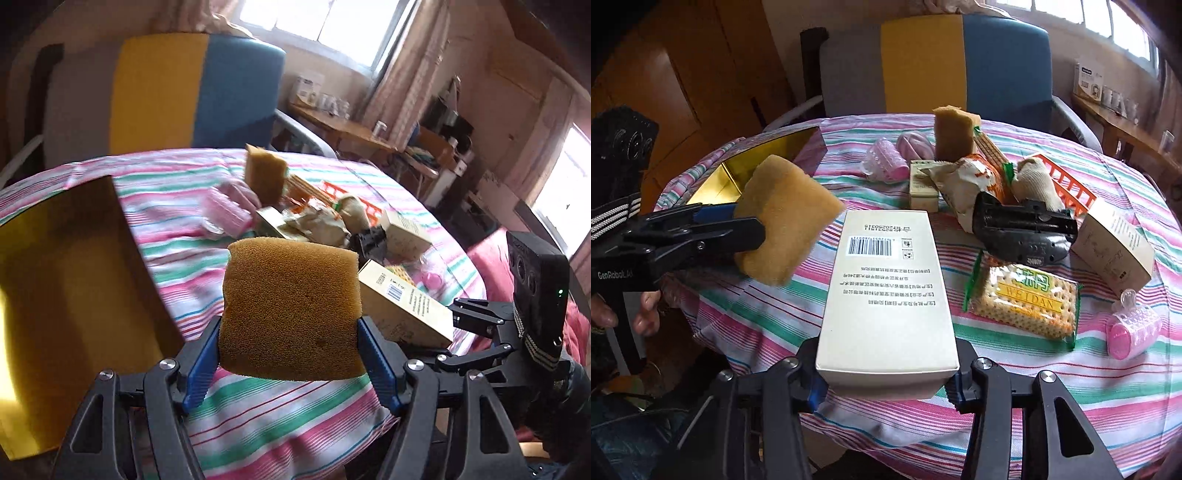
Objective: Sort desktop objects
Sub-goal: 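Lower the sponge into the gold tray with the left tool while the right tool drops the white box in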
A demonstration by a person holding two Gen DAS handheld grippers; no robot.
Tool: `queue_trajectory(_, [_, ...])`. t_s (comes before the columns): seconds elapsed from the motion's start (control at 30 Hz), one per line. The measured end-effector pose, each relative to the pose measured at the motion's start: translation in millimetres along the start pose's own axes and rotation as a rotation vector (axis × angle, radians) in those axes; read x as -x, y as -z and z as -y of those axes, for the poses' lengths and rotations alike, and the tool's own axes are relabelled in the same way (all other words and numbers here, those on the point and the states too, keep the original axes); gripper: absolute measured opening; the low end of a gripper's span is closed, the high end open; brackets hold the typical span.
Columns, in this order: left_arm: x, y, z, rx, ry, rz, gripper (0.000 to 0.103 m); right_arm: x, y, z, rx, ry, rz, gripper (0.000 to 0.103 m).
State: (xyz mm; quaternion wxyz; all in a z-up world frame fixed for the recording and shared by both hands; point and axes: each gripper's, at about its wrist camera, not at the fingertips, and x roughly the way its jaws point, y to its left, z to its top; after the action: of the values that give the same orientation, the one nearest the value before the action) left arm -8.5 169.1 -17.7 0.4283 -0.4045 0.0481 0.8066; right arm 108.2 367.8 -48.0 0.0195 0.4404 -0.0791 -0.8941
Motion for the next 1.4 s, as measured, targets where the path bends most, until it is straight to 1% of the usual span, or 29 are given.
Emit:
queue_trajectory(0.1, [25.4, 0.8, -12.6, 0.021, -0.087, 0.056, 0.073, -1.2, -14.4, -18.1, 0.032, -0.016, 0.017, 0.05])
queue_trajectory(0.17, [39.9, 0.9, -23.6, 0.047, -0.162, 0.082, 0.073, -3.6, -24.3, -32.5, 0.064, -0.021, 0.027, 0.05])
queue_trajectory(0.33, [70.4, 3.7, -55.2, 0.121, -0.316, 0.134, 0.073, -14.4, -54.8, -75.6, 0.135, -0.055, 0.051, 0.05])
queue_trajectory(0.43, [83.0, 7.8, -76.4, 0.165, -0.389, 0.146, 0.073, -23.0, -72.8, -103.5, 0.174, -0.08, 0.063, 0.05])
queue_trajectory(0.57, [89.0, 12.7, -103.7, 0.23, -0.447, 0.142, 0.073, -38.9, -96.6, -140.5, 0.221, -0.105, 0.07, 0.05])
queue_trajectory(0.73, [89.7, 19.2, -127.0, 0.262, -0.497, 0.127, 0.073, -59.4, -116.0, -175.5, 0.255, -0.12, 0.067, 0.05])
queue_trajectory(0.9, [84.1, 19.3, -147.1, 0.27, -0.534, 0.104, 0.074, -81.4, -129.2, -192.0, 0.262, -0.106, 0.056, 0.05])
queue_trajectory(1.07, [70.7, 14.1, -165.7, 0.265, -0.566, 0.077, 0.077, -105.8, -141.6, -193.7, 0.227, -0.071, 0.031, 0.05])
queue_trajectory(1.17, [60.5, 12.1, -173.2, 0.263, -0.574, 0.049, 0.077, -122.1, -147.4, -188.8, 0.19, -0.075, 0.008, 0.052])
queue_trajectory(1.3, [50.2, 13.4, -179.0, 0.255, -0.584, 0.027, 0.077, -136.5, -145.7, -184.4, 0.171, -0.066, -0.016, 0.058])
queue_trajectory(1.33, [48.2, 14.6, -180.9, 0.257, -0.588, 0.02, 0.077, -137.4, -144.0, -183.5, 0.168, -0.069, -0.019, 0.062])
queue_trajectory(1.4, [47.4, 15.9, -183.3, 0.263, -0.598, 0.017, 0.078, -137.2, -140.4, -181.4, 0.162, -0.074, -0.021, 0.062])
